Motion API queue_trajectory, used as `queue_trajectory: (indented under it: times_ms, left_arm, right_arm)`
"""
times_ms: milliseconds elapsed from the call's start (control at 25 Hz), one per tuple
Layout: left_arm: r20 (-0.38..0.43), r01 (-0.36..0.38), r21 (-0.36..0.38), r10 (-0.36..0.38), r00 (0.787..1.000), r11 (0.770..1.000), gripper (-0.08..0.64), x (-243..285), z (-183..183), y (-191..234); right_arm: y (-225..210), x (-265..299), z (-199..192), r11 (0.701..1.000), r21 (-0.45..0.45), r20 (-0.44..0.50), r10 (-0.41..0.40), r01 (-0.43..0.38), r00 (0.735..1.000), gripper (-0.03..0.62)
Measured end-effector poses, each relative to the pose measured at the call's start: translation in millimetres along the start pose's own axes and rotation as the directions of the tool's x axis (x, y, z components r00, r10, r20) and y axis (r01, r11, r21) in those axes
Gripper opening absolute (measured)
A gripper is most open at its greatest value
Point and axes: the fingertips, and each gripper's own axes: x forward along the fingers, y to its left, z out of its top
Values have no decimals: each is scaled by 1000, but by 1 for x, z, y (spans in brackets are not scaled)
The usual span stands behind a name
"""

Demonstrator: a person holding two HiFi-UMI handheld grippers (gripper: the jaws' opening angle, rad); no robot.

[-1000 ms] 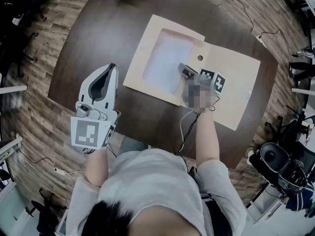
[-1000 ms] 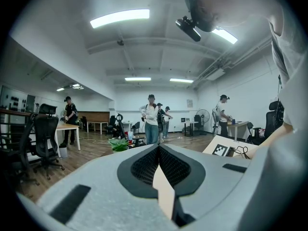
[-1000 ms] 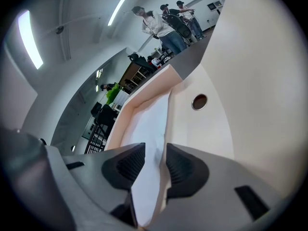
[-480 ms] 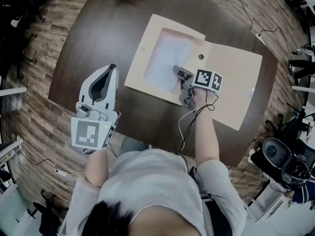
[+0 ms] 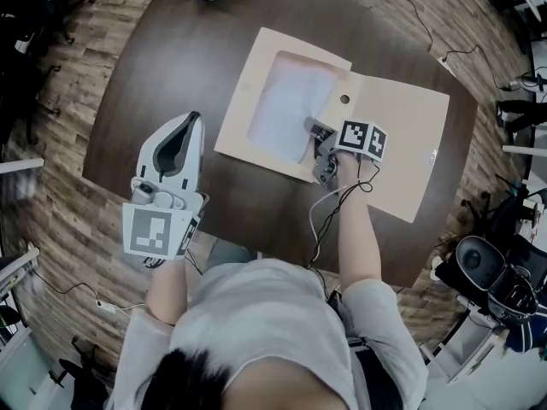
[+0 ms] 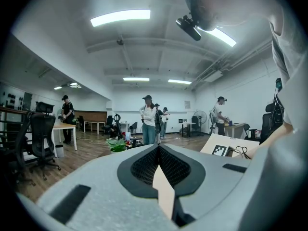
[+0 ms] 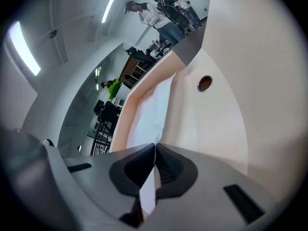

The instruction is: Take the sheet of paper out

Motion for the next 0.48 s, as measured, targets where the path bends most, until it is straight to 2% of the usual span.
queue_trajectory:
  times_ms: [480]
  left_arm:
    - [26, 53, 9, -53, 998, 999, -3, 10, 10, -18]
  right_arm:
    - [-27, -47, 10, 994, 11, 52, -111, 111, 992, 14]
